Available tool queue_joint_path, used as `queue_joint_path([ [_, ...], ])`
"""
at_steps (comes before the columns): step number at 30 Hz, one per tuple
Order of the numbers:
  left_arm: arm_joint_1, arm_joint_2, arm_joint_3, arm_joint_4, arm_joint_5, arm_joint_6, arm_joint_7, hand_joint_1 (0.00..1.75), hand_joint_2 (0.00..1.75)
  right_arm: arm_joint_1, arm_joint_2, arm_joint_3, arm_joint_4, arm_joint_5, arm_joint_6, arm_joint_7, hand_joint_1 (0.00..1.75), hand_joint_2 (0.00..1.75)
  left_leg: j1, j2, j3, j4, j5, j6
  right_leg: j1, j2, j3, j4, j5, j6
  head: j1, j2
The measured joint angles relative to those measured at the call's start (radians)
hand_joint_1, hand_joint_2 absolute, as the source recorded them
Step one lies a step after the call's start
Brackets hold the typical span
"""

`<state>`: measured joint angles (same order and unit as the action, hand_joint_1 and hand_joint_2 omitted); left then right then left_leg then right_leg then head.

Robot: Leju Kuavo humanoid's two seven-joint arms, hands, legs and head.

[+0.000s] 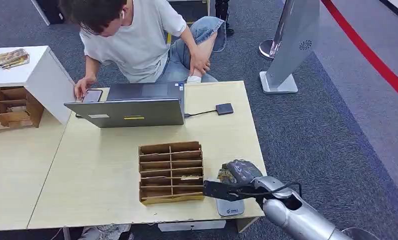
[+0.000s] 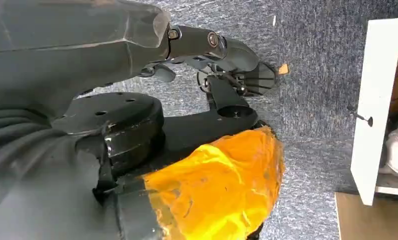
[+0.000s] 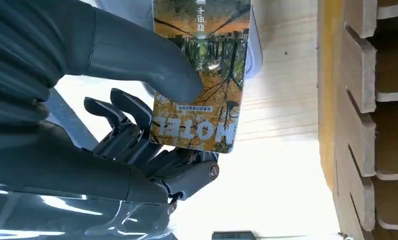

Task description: Pass the card to the sensor for recognition and then transmit it.

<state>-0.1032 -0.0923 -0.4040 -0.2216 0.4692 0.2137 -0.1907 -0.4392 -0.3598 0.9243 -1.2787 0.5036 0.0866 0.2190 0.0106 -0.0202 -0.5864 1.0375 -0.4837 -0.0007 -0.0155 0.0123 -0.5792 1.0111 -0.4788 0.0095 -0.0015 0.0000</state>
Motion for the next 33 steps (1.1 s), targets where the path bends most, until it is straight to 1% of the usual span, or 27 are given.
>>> queue_joint_path([
  [13, 0.002, 0.000, 0.000, 0.000, -0.002, 0.000, 0.000, 0.00, 0.00, 0.011, 0.023, -0.002, 0.024, 0.031, -0.006, 0.006, 1.75, 1.75, 0.000, 0.000, 0.000, 0.000, 0.000, 0.000, 0.000, 0.000, 0.000, 0.000, 0.000, 0.000, 0.000, 0.000],
  [33, 0.007, 0.001, 0.000, -0.005, -0.002, 0.001, 0.000, 0.00, 0.00, 0.012, 0.035, -0.005, 0.034, 0.044, -0.004, 0.007, 1.75, 1.75, 0.000, 0.000, 0.000, 0.000, 0.000, 0.000, 0.000, 0.000, 0.000, 0.000, 0.000, 0.000, 0.000, 0.000],
])
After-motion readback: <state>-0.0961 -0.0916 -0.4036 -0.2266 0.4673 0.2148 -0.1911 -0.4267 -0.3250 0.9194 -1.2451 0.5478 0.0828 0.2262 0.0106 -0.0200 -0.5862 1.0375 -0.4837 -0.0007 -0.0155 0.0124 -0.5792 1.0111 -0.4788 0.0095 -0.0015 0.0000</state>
